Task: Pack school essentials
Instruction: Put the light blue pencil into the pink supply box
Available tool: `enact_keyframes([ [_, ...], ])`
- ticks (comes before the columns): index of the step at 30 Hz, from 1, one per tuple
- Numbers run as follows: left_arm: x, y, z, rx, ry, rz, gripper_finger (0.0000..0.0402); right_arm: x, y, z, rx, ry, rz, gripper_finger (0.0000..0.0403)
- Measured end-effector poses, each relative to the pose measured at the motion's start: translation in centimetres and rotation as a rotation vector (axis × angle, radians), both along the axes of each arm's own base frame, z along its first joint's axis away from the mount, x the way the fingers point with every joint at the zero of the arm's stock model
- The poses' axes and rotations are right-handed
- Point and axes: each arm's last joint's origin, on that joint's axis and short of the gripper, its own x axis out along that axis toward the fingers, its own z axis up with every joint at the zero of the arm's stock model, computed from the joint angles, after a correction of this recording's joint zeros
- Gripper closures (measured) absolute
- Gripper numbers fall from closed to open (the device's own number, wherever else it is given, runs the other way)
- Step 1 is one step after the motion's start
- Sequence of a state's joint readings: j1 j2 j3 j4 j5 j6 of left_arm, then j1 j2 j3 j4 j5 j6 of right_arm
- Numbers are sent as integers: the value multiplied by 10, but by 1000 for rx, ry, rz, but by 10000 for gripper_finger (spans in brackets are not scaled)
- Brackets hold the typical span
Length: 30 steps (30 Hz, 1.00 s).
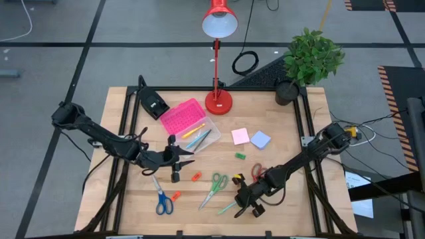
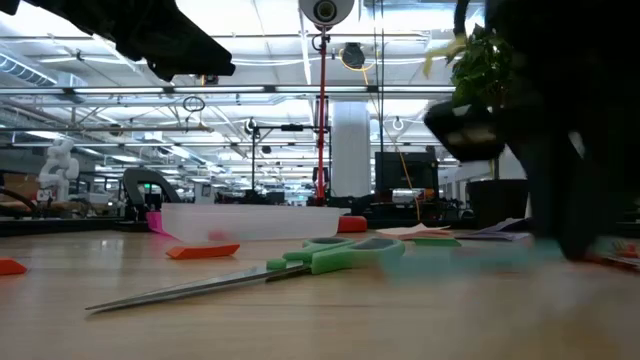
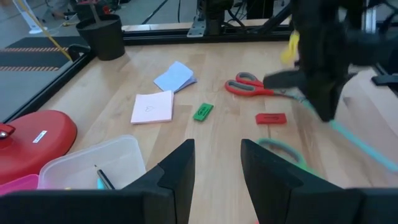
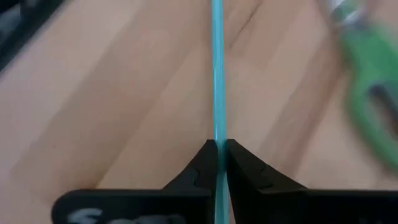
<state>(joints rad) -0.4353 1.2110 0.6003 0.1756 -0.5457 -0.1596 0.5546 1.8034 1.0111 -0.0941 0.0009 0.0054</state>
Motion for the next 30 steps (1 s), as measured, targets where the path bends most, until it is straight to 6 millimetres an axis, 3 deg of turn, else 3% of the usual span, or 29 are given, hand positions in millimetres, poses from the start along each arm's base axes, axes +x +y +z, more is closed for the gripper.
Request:
enact_keyframes([
  [17, 2, 7, 1, 209, 22, -49, 270, -10, -32, 100, -26, -390, -216, 390],
  [23, 6, 16, 4, 265, 14, -31, 270, -7, -50, 114, -98, -479, -288, 390],
  [30, 9, 22, 3, 255, 22, -55, 270, 7, -73, 116, -136, -525, -340, 390],
])
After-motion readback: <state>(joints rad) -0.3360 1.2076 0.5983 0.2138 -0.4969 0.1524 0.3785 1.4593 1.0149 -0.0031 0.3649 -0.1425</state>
